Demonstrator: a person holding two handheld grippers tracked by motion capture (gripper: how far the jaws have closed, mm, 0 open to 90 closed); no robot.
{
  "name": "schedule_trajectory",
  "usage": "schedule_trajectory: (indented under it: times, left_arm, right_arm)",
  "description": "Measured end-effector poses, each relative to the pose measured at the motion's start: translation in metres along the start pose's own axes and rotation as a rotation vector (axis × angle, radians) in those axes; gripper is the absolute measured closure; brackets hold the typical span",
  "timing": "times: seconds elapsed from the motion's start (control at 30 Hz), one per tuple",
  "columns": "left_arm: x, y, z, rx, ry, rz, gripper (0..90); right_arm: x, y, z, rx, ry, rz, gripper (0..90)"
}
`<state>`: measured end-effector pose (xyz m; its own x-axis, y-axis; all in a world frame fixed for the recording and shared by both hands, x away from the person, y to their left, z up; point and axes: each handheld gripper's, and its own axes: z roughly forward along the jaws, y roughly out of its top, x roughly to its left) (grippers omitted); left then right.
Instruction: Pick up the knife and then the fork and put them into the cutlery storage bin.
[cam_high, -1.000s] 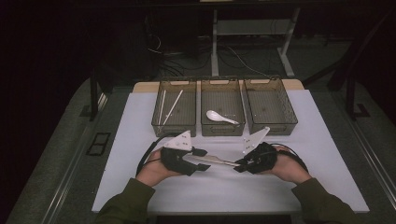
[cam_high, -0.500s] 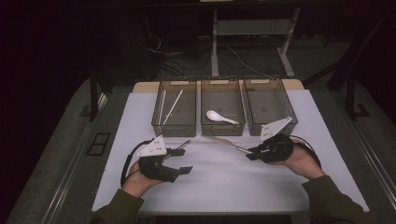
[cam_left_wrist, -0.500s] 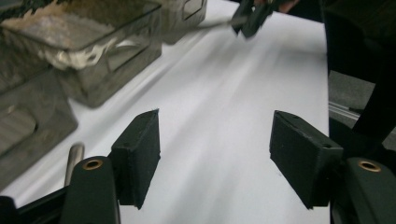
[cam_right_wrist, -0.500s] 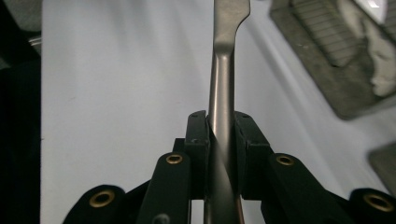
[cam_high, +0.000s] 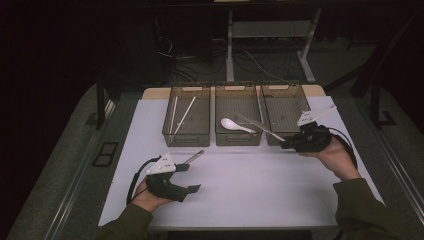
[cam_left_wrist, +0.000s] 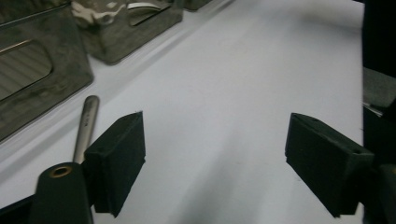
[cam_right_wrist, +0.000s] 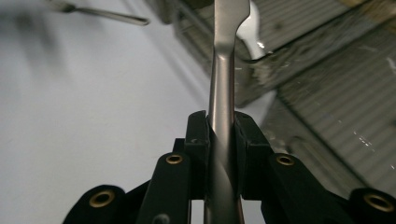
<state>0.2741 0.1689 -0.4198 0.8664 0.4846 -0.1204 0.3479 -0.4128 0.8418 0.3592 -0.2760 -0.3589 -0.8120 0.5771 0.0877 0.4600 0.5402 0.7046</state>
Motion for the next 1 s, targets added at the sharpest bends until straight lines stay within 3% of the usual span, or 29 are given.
schedule_trajectory:
  times: [0.2,0.47,0.73,1.0]
  left_arm:
    - [0.001,-0.001,0.003,0.001,0.029,0.003,12.8]
    - [0.0,0.0,0.005,0.005,0.052,-0.009,4.5]
    - [-0.002,0.001,0.006,0.018,0.04,-0.003,3.2]
    - [-0.003,0.001,0.007,0.018,0.028,0.001,3.1]
  right_arm:
    - [-0.024,0.004,-0.008,-0.014,-0.073,0.067,77.4]
    - [-0.061,0.011,-0.009,0.019,-0.17,0.185,77.3]
    - [-0.09,0.013,0.007,0.089,-0.257,0.284,77.3]
    - [-0.107,0.012,0.028,0.126,-0.281,0.358,77.2]
